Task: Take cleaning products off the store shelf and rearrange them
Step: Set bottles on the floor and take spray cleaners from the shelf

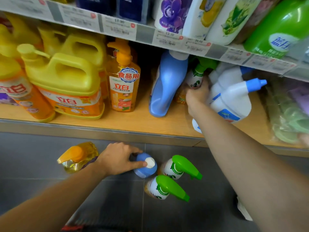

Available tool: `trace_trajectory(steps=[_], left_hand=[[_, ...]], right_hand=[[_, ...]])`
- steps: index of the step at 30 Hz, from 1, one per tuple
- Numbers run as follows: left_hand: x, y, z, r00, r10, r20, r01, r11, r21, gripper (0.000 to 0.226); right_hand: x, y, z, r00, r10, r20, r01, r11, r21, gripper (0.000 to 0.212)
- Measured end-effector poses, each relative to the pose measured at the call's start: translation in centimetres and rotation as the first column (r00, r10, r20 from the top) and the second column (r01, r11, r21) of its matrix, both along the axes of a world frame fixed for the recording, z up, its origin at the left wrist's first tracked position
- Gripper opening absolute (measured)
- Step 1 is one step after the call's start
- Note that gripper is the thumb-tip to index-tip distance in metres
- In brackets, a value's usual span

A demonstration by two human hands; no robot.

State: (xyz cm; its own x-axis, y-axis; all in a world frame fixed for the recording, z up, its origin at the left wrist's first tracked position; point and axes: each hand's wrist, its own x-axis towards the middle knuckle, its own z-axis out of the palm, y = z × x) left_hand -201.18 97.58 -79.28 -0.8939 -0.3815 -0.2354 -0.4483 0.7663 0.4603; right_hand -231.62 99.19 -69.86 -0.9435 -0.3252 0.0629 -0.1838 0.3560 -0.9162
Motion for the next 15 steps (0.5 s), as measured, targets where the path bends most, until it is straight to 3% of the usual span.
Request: trace_trajectory(steps=[3,7,10,15], left_hand=[[-0.1,-0.3,0.0,1.0,0.007,-0.012,-0.007,1.0,0.012,0.077],[-0.1,-0.2,0.2,1.0,0.006,-0.018,-0.006,1.0,0.026,0.072],[0.0,0.0,0.3,1.0,0.014,-0.019,-0.014,1.0,0.026,0.072],[0.0,0.2,0.0,0.999,0.028,-0.023,-0.027,0.999,0.025,0.07]], right_hand=[[-1.0,-0.8,0.1,0.994,-0.039,-0.101,0.045,0.998,0.052,0.078],[-1.2,-0.5,-0.1,0.965,-0.016,-0.262,0.058,0.986,0.153,0.056],[-1.1,-0.4,-0.2,0.986,-0.044,-0.161,0.047,0.999,0.013,0.048],[-0.9,0.7,-0.1,0.997,0.022,-0.07,-0.034,0.984,-0.173,0.059]])
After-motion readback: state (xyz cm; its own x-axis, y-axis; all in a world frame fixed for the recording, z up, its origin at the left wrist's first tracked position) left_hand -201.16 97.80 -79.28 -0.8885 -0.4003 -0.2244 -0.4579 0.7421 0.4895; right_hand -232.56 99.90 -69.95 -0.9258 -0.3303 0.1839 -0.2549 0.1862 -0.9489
